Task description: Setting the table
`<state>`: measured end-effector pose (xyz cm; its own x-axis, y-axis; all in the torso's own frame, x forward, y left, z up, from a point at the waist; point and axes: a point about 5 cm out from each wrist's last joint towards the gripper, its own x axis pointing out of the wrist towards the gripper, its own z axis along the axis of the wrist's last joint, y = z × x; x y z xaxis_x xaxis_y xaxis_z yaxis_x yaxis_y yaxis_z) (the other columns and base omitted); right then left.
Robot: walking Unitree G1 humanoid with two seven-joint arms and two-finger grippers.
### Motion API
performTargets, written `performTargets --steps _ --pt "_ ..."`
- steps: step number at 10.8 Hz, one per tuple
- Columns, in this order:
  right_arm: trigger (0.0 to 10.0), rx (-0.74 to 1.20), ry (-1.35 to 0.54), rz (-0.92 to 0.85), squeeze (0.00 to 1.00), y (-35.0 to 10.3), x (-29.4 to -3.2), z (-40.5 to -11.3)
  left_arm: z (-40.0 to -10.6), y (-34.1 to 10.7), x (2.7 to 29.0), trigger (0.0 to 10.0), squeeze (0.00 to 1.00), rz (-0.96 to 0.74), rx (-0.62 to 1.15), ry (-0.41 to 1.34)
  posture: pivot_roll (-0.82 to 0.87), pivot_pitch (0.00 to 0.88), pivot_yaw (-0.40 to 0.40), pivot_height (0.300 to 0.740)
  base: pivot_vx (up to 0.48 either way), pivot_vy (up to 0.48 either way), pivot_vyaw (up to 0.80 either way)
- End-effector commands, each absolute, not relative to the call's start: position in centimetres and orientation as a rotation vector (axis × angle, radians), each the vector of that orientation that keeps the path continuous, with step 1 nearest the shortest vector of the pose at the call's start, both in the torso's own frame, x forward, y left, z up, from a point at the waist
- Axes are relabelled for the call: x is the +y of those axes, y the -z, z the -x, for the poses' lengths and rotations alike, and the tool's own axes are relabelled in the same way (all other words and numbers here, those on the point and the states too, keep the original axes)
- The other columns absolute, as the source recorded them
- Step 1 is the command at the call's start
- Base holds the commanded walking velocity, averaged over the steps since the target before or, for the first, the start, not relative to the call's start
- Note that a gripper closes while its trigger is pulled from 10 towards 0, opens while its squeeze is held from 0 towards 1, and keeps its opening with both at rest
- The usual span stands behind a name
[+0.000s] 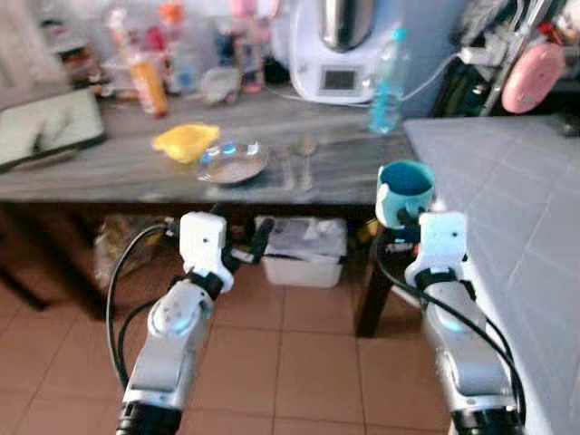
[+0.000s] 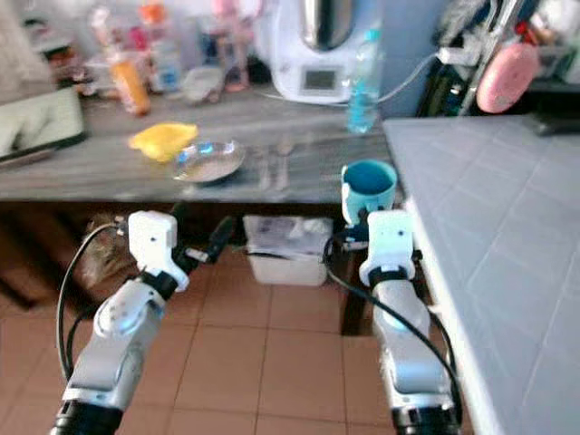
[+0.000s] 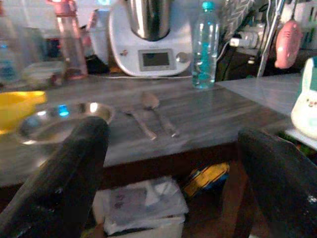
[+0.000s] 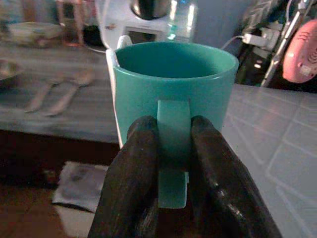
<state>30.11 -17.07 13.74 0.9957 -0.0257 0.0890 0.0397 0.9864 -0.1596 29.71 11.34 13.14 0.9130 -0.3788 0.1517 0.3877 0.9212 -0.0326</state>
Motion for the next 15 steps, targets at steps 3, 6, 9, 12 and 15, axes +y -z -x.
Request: performTargets --steps 3,6,9,12,15 --pt "10.0 -0.141 0.022 0.179 0.00 -14.8 -16.8 -30.4 -29.9 -13.7 12.2 10.0 0.00 0.026 -0.160 0.387 0.00 0.029 0.040 0.740 0.480 0.000 0.00" --pt "10.0 -0.213 -0.058 0.194 0.00 -16.4 -15.7 -30.8 -29.7 -14.1 13.4 10.0 0.00 0.002 -0.169 0.355 0.01 0.027 0.042 0.740 0.480 0.000 0.00" --pt "10.0 -0.241 -0.131 0.196 0.00 -17.2 -15.0 -30.7 -28.7 -13.8 14.9 10.0 0.00 -0.025 -0.157 0.304 0.02 0.029 0.041 0.740 0.480 0.000 0.00" --pt "10.0 -0.277 -0.157 0.206 0.00 -18.1 -14.4 -30.5 -27.8 -14.5 15.2 10.0 0.00 -0.042 -0.171 0.299 0.02 0.035 0.040 0.740 0.000 0.000 0.00" --pt "10.0 -0.288 -0.183 0.201 0.00 -18.5 -14.1 -30.3 -25.9 -15.2 17.2 10.0 0.00 -0.101 -0.156 0.329 0.04 0.039 0.037 0.740 0.000 0.000 0.00"
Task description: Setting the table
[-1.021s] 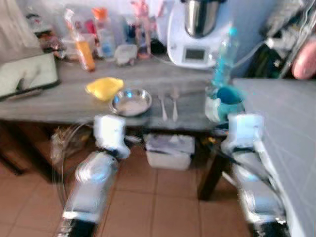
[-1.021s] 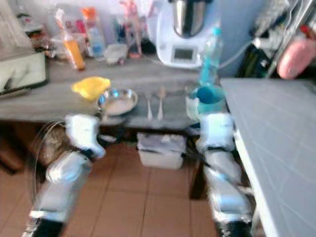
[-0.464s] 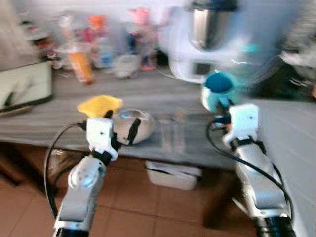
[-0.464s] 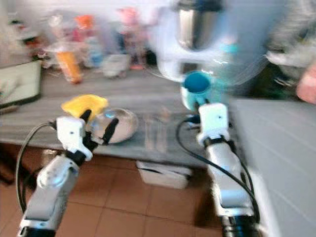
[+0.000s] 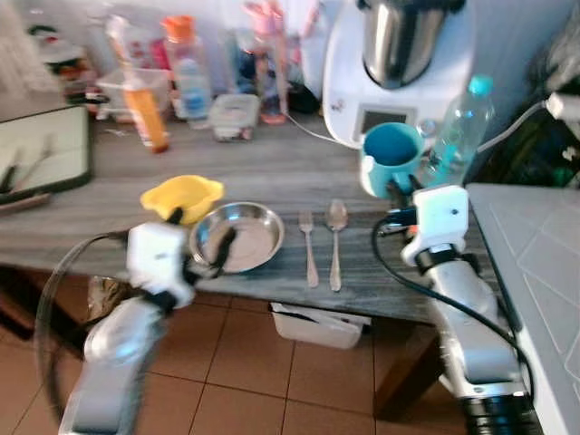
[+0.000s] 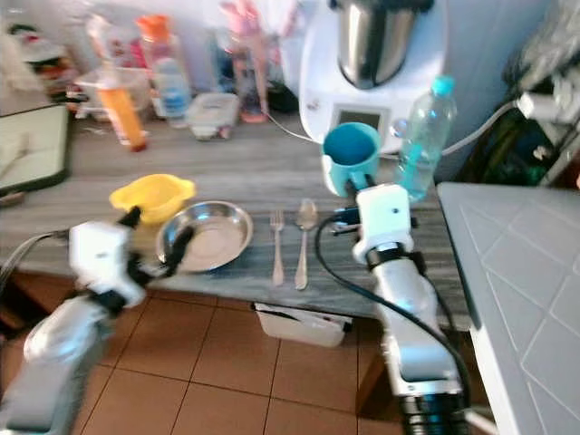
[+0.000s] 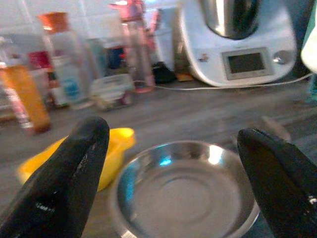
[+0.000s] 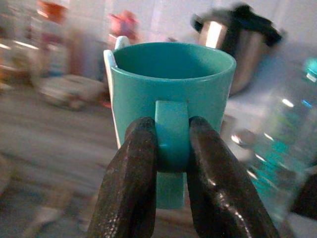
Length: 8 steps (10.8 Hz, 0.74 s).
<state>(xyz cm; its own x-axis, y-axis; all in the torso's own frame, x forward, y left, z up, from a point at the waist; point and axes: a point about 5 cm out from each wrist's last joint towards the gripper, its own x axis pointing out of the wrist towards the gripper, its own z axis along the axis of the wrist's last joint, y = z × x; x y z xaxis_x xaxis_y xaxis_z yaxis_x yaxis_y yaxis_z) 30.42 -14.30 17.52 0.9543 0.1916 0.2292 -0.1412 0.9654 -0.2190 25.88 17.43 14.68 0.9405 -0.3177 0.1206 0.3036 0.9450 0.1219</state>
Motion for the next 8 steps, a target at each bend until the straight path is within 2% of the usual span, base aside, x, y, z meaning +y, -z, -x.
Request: performTargets --steps 1,4,8 --pt "10.0 -0.290 -0.204 0.194 0.00 -18.6 -13.7 -30.3 -25.4 -15.0 17.5 10.0 0.00 -0.120 -0.136 0.352 0.04 0.040 0.035 0.740 0.000 0.000 0.00" --pt "10.0 -0.266 -0.255 0.144 0.00 -18.4 -12.8 -30.6 -25.0 -15.5 17.4 10.0 0.00 -0.103 -0.123 0.381 0.05 0.044 0.034 0.740 0.000 0.000 0.00" --pt "10.0 -0.250 -0.387 0.175 0.00 -18.4 -10.8 -31.7 -24.2 -15.8 16.6 10.0 0.00 -0.055 -0.072 0.473 0.06 0.071 0.024 0.740 0.000 0.000 0.00"
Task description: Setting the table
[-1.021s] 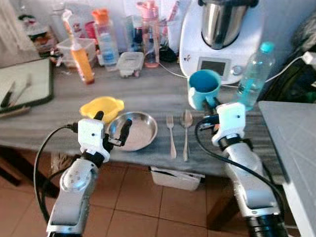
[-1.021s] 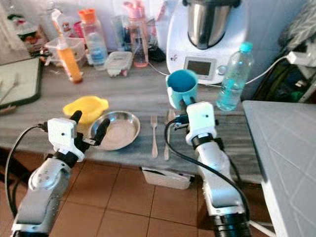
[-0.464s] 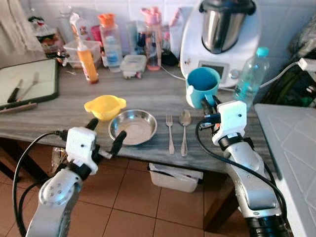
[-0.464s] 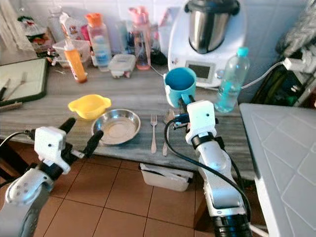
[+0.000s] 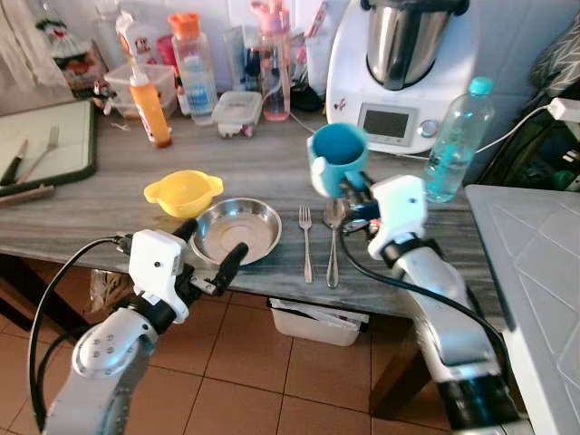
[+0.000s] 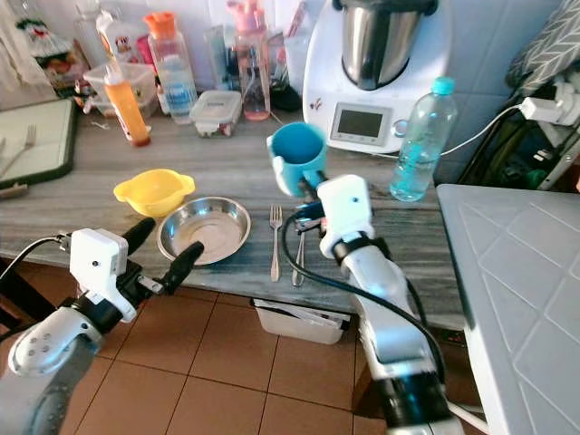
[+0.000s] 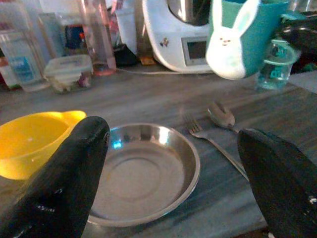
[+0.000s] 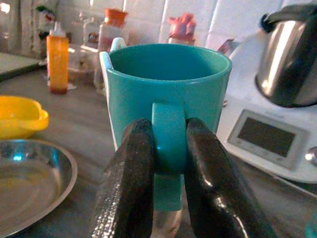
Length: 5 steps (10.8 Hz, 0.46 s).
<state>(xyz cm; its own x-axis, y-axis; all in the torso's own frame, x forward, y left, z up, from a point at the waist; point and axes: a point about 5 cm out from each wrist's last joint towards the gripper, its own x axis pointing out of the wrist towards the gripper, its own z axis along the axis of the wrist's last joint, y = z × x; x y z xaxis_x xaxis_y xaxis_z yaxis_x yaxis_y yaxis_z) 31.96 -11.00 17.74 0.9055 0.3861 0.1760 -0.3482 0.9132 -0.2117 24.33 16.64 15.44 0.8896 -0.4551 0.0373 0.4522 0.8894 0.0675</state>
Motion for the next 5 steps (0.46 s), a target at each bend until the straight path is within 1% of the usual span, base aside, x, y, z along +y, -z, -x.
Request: performTargets --steps 1,2,3,5 --pt "10.0 -0.234 -0.393 0.183 0.00 -18.1 -10.7 -32.3 -24.0 -15.7 16.8 10.0 0.00 -0.065 -0.051 0.484 0.07 0.084 0.021 0.740 0.000 0.000 0.00" --pt "10.0 -0.220 -0.398 0.181 0.00 -17.8 -10.5 -33.0 -23.8 -15.6 16.8 10.0 0.00 -0.061 -0.038 0.477 0.07 0.089 0.017 0.740 0.000 0.000 0.00" --pt "10.0 -0.213 -0.419 0.171 0.00 -17.8 -9.8 -33.9 -23.4 -15.5 16.3 10.0 0.00 -0.049 -0.029 0.485 0.08 0.099 0.011 0.740 0.000 0.000 0.00" --pt "10.0 -0.219 -0.457 0.164 0.00 -17.8 -8.6 -34.3 -23.1 -15.5 15.8 10.0 0.00 -0.054 -0.034 0.496 0.09 0.108 0.005 0.740 0.000 0.000 0.00"
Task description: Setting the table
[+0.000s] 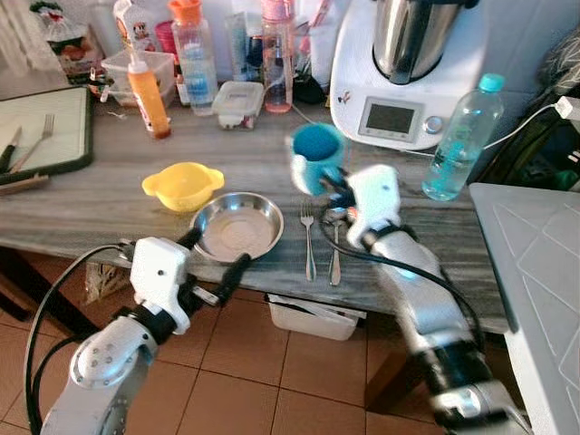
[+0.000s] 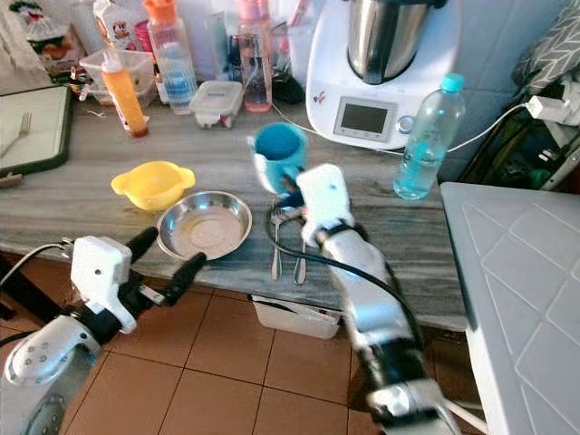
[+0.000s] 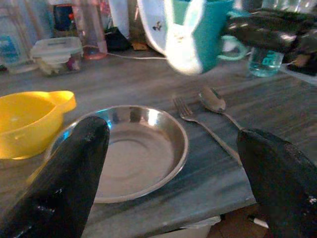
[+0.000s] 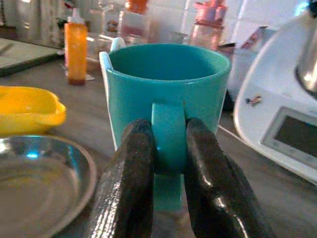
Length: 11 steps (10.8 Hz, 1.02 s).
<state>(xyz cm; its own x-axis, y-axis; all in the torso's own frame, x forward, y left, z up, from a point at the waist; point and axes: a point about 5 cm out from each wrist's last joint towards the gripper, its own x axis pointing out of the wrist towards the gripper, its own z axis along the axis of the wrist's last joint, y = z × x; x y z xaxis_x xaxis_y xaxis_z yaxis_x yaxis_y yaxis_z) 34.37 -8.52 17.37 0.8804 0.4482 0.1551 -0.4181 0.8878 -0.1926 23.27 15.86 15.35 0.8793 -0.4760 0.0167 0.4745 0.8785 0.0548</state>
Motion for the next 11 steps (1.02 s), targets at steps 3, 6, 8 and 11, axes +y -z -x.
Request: performTargets --steps 3,6,8,11 --pt "10.0 -0.216 -0.471 0.146 0.00 -17.7 -7.2 -35.4 -22.9 -15.6 15.9 10.0 0.00 -0.051 -0.021 0.498 0.10 0.121 0.006 0.740 0.000 0.000 0.00" --pt "10.0 -0.203 -0.462 0.155 0.00 -17.3 -6.6 -36.5 -22.8 -15.8 15.6 10.0 0.00 -0.053 -0.022 0.499 0.12 0.130 0.009 0.740 0.000 0.000 0.00" --pt "10.0 -0.207 -0.458 0.157 0.00 -17.4 -6.4 -37.0 -22.6 -15.8 15.5 10.0 0.00 -0.050 -0.017 0.502 0.13 0.134 0.010 0.740 0.000 0.000 0.00" --pt "10.0 -0.203 -0.462 0.159 0.00 -17.3 -5.6 -37.5 -22.3 -15.9 15.7 10.0 0.00 -0.053 -0.009 0.500 0.15 0.145 0.012 0.740 0.000 0.000 0.00"
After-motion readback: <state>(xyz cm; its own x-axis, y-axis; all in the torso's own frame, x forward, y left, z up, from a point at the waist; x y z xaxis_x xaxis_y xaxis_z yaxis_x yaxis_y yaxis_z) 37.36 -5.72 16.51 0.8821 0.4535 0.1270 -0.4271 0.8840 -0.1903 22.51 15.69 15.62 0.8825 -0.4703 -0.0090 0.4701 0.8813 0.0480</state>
